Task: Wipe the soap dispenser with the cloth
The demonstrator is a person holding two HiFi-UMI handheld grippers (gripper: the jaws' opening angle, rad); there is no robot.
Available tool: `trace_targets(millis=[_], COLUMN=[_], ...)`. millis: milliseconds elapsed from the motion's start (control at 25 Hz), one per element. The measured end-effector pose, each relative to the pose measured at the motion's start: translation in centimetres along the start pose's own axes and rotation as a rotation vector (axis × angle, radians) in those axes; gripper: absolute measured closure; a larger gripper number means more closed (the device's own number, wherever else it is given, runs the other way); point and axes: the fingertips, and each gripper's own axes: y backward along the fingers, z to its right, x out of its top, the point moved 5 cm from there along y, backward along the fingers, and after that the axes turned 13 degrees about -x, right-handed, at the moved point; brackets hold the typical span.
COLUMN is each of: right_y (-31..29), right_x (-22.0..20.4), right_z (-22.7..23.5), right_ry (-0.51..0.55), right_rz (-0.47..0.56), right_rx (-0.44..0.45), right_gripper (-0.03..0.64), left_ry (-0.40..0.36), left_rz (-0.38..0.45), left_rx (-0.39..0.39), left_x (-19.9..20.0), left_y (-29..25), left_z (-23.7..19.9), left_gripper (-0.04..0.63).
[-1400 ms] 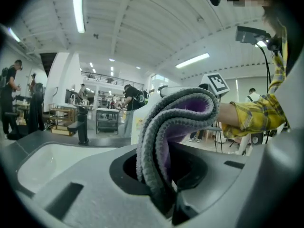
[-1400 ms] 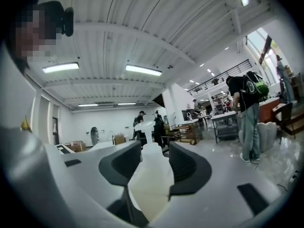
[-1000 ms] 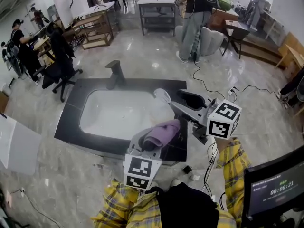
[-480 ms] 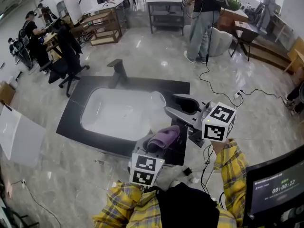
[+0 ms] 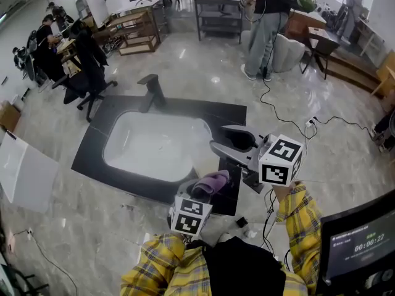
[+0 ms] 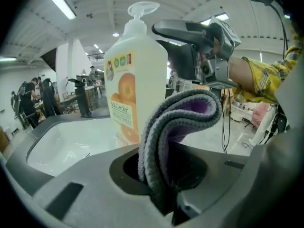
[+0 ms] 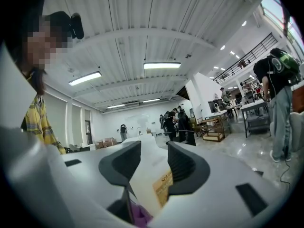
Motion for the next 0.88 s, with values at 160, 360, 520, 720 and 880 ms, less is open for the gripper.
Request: trace_targets(millis=[160, 360, 520, 720, 880], right_y=[0.2, -0.1, -0.3, -0.1, 0.0], right_x=[-0.3, -0.7, -0.7, 0.1, 1.4], right_z=[0.3, 0.6, 0.9, 1.5, 2.0], right_ry=[-0.001, -0.003, 0.005, -0.015, -0.009], right_rz=[-0.014, -0.015, -0.021, 0.002, 0.037], right_rx=[-0.003, 0.002, 0.007, 0.022, 0.035], right_gripper=[0.456, 0.456, 0.456, 0.456, 0.456], left_ry=[0.009, 0.013, 0.017, -0.045, -0.069], left_rz=[-0.061, -0.113, -0.109, 0.012, 0.169], left_rx=[-0.003, -0.002, -0.087, -0.211, -0.203], left_x=[-1.0, -2.4, -2.1, 2.2, 6.9], left_y=[-0.9, -1.4, -0.6, 3.6, 8.2], left_z=[-0.1, -0.8, 0.5, 4.3, 4.8], left_gripper=[0.523, 0.523, 0.523, 0.523, 0.523])
